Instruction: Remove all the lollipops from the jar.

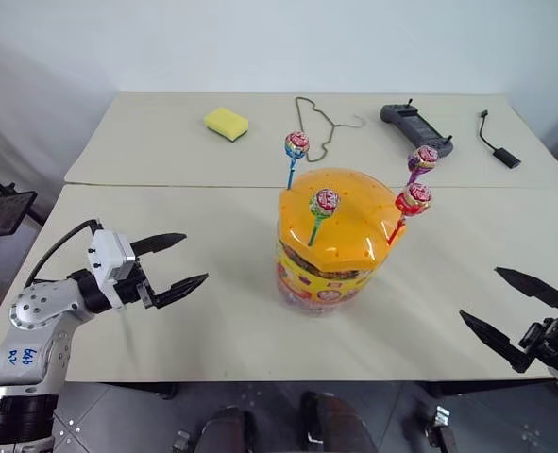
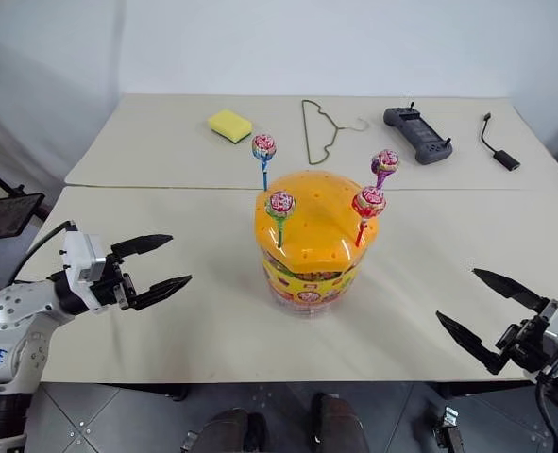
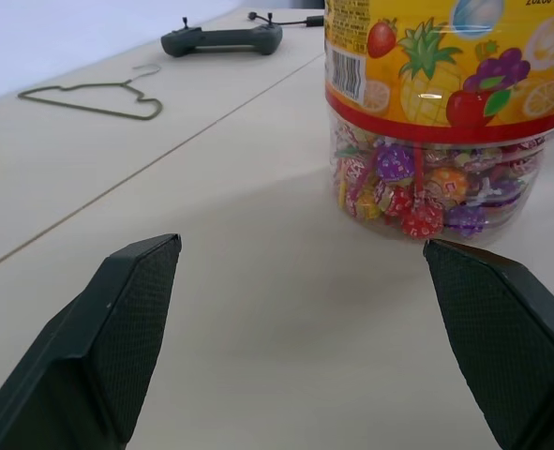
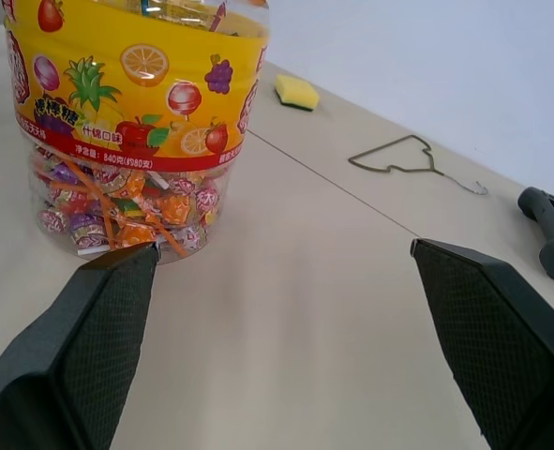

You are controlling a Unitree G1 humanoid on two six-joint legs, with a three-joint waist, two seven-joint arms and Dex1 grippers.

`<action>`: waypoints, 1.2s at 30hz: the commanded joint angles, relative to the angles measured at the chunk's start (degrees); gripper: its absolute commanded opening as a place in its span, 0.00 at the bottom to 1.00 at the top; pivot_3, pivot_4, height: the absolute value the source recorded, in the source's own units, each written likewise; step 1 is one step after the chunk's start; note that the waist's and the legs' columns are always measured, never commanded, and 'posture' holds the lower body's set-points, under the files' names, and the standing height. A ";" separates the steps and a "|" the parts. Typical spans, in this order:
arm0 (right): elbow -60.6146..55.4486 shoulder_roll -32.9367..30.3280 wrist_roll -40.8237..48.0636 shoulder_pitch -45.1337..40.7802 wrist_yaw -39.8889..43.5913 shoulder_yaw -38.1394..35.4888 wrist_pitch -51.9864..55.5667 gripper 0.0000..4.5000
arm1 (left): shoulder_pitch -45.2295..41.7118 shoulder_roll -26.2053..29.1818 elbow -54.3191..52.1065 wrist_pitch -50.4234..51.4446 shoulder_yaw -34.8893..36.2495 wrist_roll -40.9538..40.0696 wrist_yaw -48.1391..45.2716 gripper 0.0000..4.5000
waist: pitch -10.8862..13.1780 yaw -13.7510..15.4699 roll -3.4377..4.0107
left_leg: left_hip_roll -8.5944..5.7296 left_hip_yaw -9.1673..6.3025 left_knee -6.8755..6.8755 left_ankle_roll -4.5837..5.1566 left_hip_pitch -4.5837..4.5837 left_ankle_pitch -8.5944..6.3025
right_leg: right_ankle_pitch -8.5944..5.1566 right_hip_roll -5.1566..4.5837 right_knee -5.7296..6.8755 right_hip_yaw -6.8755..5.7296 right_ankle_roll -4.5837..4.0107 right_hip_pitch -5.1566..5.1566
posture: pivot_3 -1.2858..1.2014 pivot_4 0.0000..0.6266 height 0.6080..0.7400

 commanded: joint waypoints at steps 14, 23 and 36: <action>-37.28 -0.06 35.97 9.89 -17.19 -13.36 17.73 1.00 | -26.58 -1.44 8.80 32.01 -2.23 -24.65 -8.09 0.97 | 0.00 1.38 0.10 | 0.11 -0.16 0.05 -0.36 0.01 0.20 | 0.00 0.16 0.10 -0.03 0.00 0.06 | 0.52 0.24 1.00; -47.24 6.38 34.22 6.57 -28.05 -4.53 16.41 1.00 | -44.54 -11.00 20.12 28.76 -8.33 -18.07 -11.32 0.97 | -0.09 1.32 -0.23 | 0.16 0.03 0.17 -0.35 -0.04 0.19 | 0.01 0.48 -0.10 0.23 0.01 0.08 | 0.52 0.24 1.00; -45.25 10.76 25.44 10.01 -22.90 1.11 13.08 1.00 | -51.08 -16.98 25.36 22.26 -13.80 -8.67 -16.44 0.65 | -0.08 1.34 -0.24 | 0.18 0.01 0.27 -0.13 -0.17 0.15 | 0.00 0.59 -0.15 0.23 0.02 0.01 | 0.52 0.24 1.00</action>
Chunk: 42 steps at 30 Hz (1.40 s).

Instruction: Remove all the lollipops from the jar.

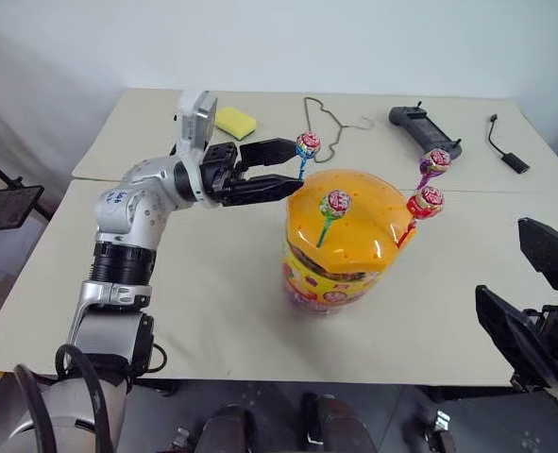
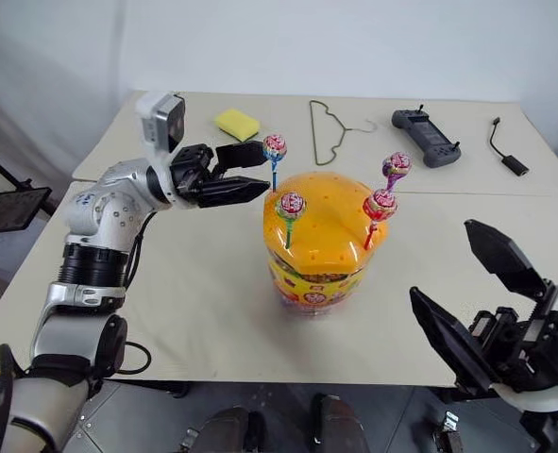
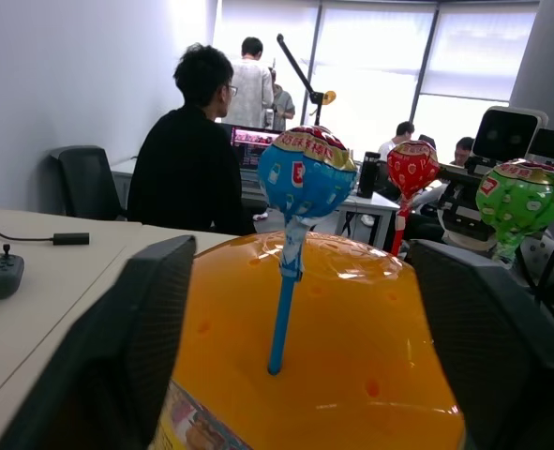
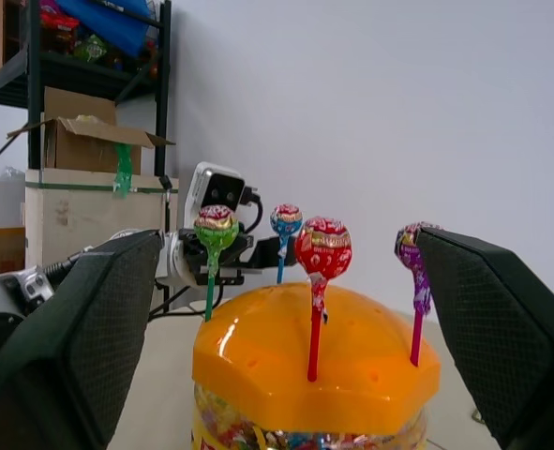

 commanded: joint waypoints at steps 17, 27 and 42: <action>1.41 -6.51 2.70 -1.51 5.36 0.14 1.20 1.00 | -9.69 -4.25 4.90 15.00 20.94 -17.16 18.96 0.01 | 0.08 -0.46 -0.13 | 0.03 -0.15 0.14 0.01 -0.13 0.00 | 0.02 -0.04 -0.01 -0.07 0.05 -0.02 | 0.52 0.24 1.00; 12.77 -20.08 -2.63 -5.54 28.62 3.30 5.75 1.00 | 19.94 25.02 -7.49 26.37 14.84 1.93 28.90 0.01 | 0.12 -1.55 -0.20 | 0.16 -0.09 -0.23 -0.32 0.21 0.05 | -0.03 0.04 0.25 -0.05 -0.03 -0.07 | 0.52 0.24 1.00; 23.65 -20.51 -7.21 -12.62 34.13 3.14 7.41 1.00 | 52.56 32.08 -24.30 25.80 20.02 5.68 28.54 0.30 | 0.18 0.20 -0.11 | 0.03 -0.43 -0.34 -0.28 -0.01 -0.35 | -0.30 -0.47 -0.09 -0.19 -0.52 -0.11 | 0.52 0.24 1.00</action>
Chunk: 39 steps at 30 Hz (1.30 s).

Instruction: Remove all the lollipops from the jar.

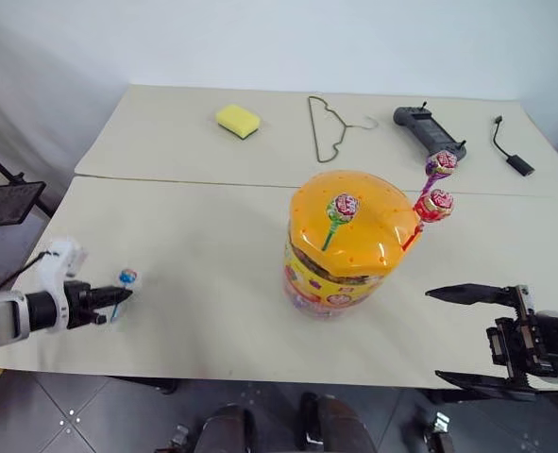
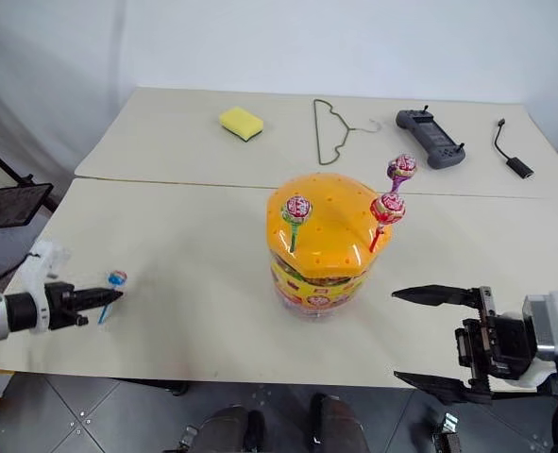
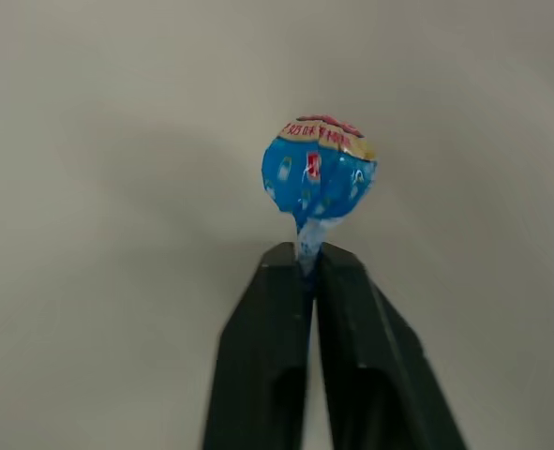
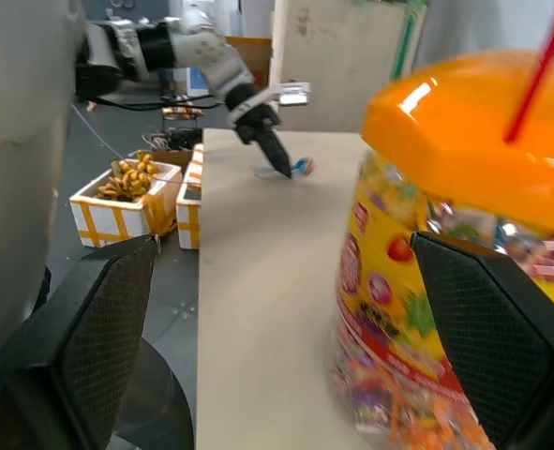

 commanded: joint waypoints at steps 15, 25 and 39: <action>-12.93 12.28 15.45 10.94 -24.22 -21.42 3.88 1.00 | -34.84 -1.94 23.03 -38.49 -13.91 4.66 -43.47 0.65 | -0.05 0.15 0.09 | 0.02 0.15 -0.05 -0.11 -0.23 0.36 | -0.04 0.07 0.33 -0.20 -0.06 -0.36 | 0.52 0.24 1.00; -18.06 20.62 13.14 24.31 -22.43 -26.77 -0.69 1.00 | -50.81 -23.15 11.65 -27.76 -20.15 -4.03 -40.16 0.65 | -0.06 -0.74 0.07 | 0.00 0.37 0.70 0.39 -0.57 0.28 | 0.36 0.41 0.17 0.19 0.64 -0.28 | 0.52 0.24 1.00; -22.78 22.70 13.31 24.19 -26.43 -21.58 -3.96 1.00 | -52.14 -28.18 6.38 -24.59 -27.76 -1.47 -37.20 0.65 | -0.08 -0.75 0.10 | 0.02 0.23 0.95 0.37 -0.56 0.26 | 0.31 0.45 0.29 0.29 0.56 -0.23 | 0.52 0.24 1.00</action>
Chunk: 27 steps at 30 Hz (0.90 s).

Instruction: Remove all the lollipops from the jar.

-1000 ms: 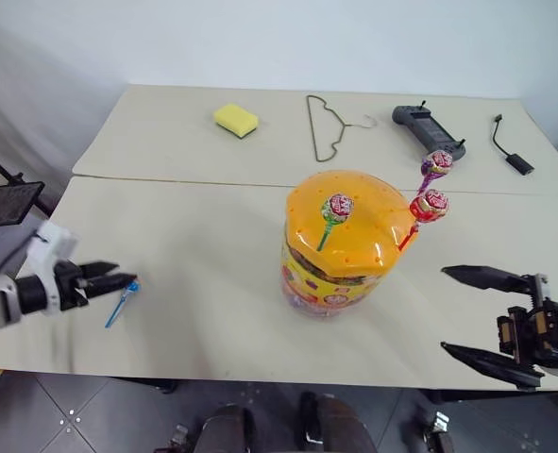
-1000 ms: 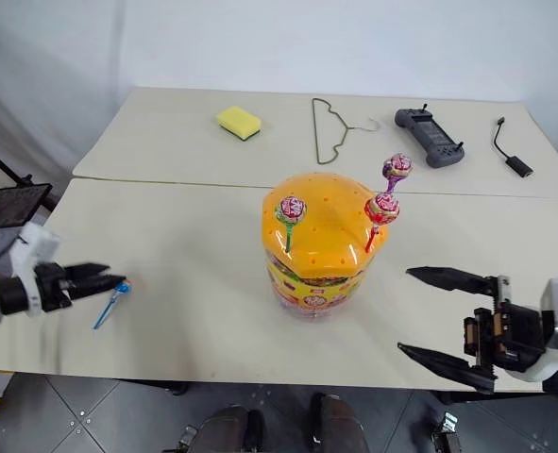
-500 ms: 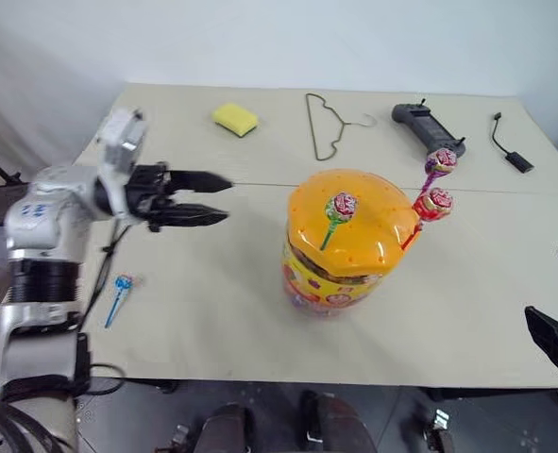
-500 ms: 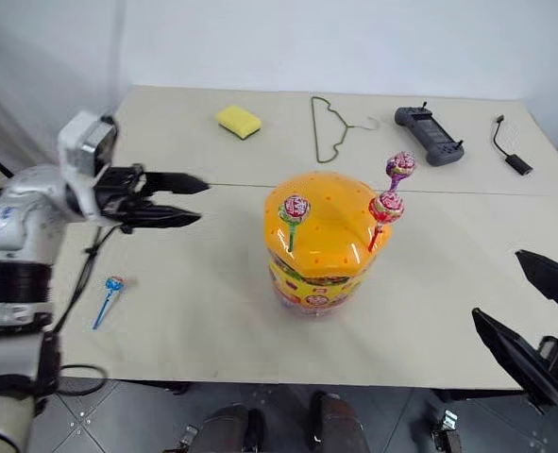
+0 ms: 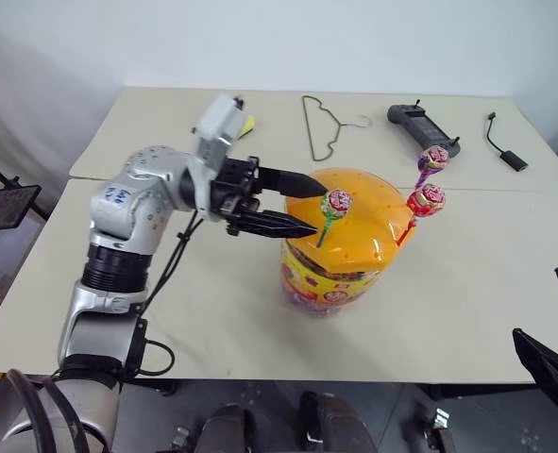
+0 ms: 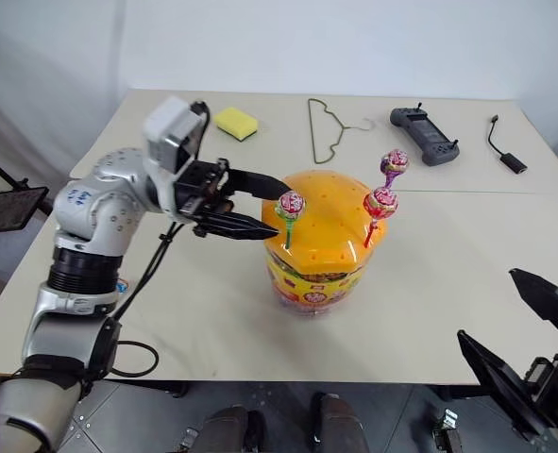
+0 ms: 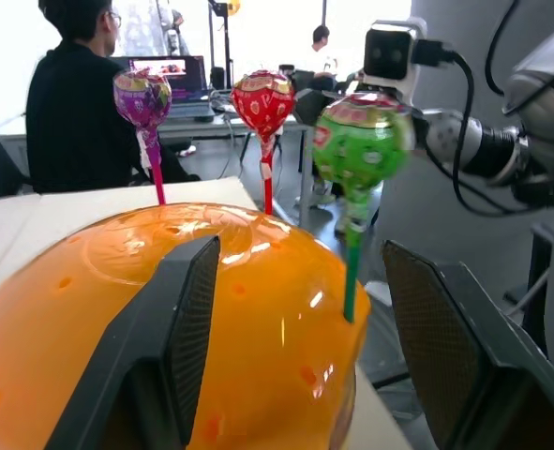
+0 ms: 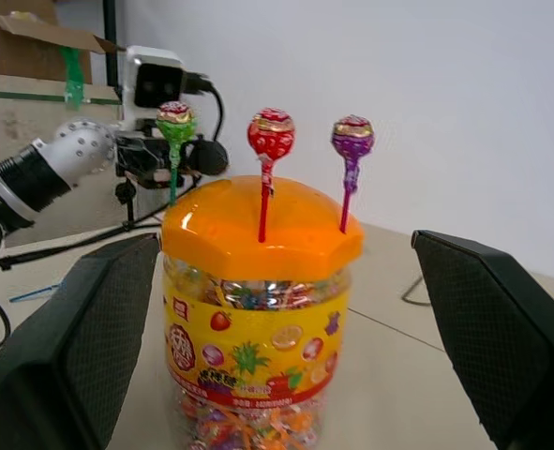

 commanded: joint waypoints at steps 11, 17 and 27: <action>-3.61 1.62 -0.73 0.33 -3.44 4.81 -3.54 1.00 | -2.95 0.38 -4.83 4.88 -4.54 0.59 0.39 0.07 | -0.01 0.73 0.01 | -0.01 -0.06 0.09 0.09 -0.02 -0.05 | 0.00 -0.01 -0.06 -0.02 0.00 0.08 | 0.52 0.24 1.00; -3.78 1.36 -0.59 -0.46 -4.12 6.42 -4.46 1.00 | -3.26 -1.57 -2.96 4.13 -1.47 -2.06 0.87 0.00 | -0.01 0.73 0.01 | -0.01 -0.06 0.10 0.13 -0.02 -0.07 | 0.00 -0.01 -0.06 -0.03 0.00 0.09 | 0.52 0.24 1.00; 1.74 -13.69 5.17 -6.09 4.45 7.60 3.23 1.00 | -8.56 1.99 12.50 10.27 16.48 -7.67 16.79 0.00 | -0.01 -0.09 0.03 | 0.03 -0.06 0.11 0.36 0.08 -0.20 | 0.01 0.04 0.04 -0.06 0.03 0.11 | 0.52 0.24 1.00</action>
